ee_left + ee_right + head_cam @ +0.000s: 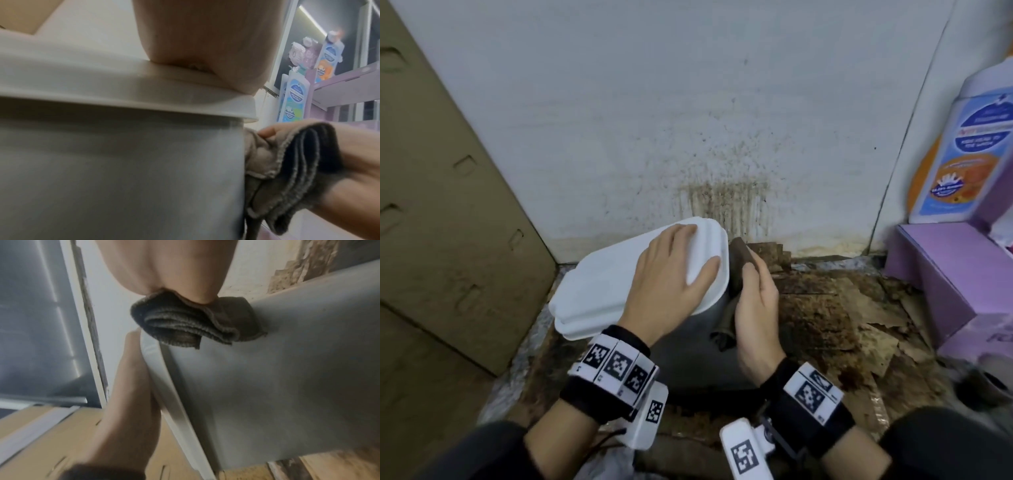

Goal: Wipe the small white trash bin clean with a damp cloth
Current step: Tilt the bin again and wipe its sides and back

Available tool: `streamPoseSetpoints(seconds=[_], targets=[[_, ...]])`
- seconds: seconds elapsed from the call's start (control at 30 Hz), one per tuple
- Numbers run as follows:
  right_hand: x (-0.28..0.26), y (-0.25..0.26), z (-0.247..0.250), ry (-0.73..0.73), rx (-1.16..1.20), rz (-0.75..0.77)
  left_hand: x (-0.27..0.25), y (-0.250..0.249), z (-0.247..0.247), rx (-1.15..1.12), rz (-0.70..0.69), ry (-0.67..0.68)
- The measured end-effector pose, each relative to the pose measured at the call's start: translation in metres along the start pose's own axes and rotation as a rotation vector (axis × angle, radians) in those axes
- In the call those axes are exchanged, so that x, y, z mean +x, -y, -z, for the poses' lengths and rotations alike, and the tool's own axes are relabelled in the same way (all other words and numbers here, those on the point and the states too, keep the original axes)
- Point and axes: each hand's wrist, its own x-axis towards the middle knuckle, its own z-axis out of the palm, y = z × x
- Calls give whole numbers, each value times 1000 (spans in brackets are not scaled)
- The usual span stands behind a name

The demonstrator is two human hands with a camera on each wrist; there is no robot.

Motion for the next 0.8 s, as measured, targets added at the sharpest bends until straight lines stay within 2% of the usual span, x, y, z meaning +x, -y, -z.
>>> streamPoseSetpoints(seconds=[0.1,0.2,0.27,0.37,0.47,0.53,0.7,0.8], targets=[[14,1,2,-69,103,-46,-2,12,7,-20,-4,21],[28,4,1,-122,111,-44,-3,18,11,-28,12,15],[30,7,-8,-65,37,-19,-4,18,11,-28,11,18],[25,6,-27,100,-96,-24,-5,18,11,-26,8,16],[26,-2,-30,166,-108,-76,-3,26,14,-44,21,1],[26,-9,-24,210,-211,-16,-2,33,17,-53,20,-4],[19,-39,-17,264,-617,278,-3,39,17,-67,10,-15],[22,-55,-15,236,-640,290,-3,42,18,-75,18,-24]])
